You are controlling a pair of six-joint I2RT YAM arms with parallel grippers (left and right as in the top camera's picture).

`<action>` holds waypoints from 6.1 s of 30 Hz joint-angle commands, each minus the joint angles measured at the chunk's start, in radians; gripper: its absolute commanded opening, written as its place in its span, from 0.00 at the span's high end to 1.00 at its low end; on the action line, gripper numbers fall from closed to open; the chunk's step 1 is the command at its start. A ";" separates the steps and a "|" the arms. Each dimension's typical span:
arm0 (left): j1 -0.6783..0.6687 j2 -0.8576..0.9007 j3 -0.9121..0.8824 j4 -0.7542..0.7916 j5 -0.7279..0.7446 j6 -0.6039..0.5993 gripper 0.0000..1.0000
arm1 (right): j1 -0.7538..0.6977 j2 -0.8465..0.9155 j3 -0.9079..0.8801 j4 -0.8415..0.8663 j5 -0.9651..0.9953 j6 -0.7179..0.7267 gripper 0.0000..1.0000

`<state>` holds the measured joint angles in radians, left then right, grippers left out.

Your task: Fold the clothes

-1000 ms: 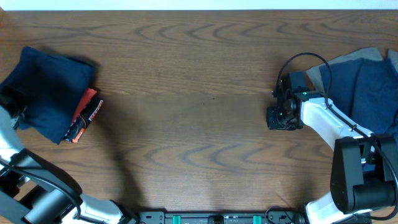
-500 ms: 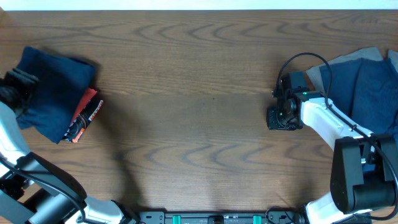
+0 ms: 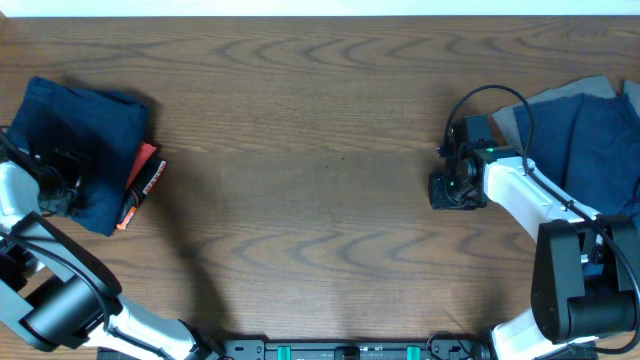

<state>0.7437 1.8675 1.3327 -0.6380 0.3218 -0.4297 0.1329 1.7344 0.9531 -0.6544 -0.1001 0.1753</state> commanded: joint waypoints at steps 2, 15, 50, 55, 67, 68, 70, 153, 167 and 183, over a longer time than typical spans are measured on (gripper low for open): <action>-0.002 -0.069 -0.005 0.013 0.096 -0.013 0.16 | -0.005 -0.001 0.014 0.003 0.006 0.011 0.61; -0.427 -0.222 -0.005 0.081 0.100 0.115 0.02 | -0.005 -0.001 0.014 0.117 -0.309 0.063 0.21; -0.948 -0.601 -0.269 -0.481 -0.137 0.204 0.02 | -0.223 -0.467 -0.117 -0.343 -0.201 -0.037 0.13; -0.948 -0.917 -0.455 -0.348 -0.138 0.204 0.02 | -0.195 -0.863 -0.237 -0.223 -0.135 0.003 0.01; -0.948 -1.289 -0.609 -0.175 -0.140 0.204 0.02 | -0.188 -1.500 -0.294 -0.178 -0.080 0.030 0.01; -0.948 -1.289 -0.609 -0.175 -0.140 0.204 0.02 | -0.188 -1.517 -0.294 -0.180 -0.080 0.030 0.01; -0.948 -1.287 -0.609 -0.175 -0.140 0.204 0.02 | -0.188 -1.532 -0.294 -0.183 -0.080 0.030 0.01; -0.948 -1.287 -0.609 -0.175 -0.140 0.204 0.02 | -0.100 -1.730 -0.948 0.583 0.063 -0.311 0.01; -0.940 -1.339 -0.609 -0.221 -0.209 0.220 0.02 | -0.100 -1.730 -0.948 0.583 0.063 -0.311 0.01; -0.817 -1.721 -1.046 0.148 -0.307 0.235 0.02 | -0.100 -1.730 -0.948 0.583 0.063 -0.311 0.01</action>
<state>-0.0860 0.1989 0.3588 -0.5495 0.0372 -0.2089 0.0238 0.0109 0.0071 -0.0673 -0.0479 -0.1505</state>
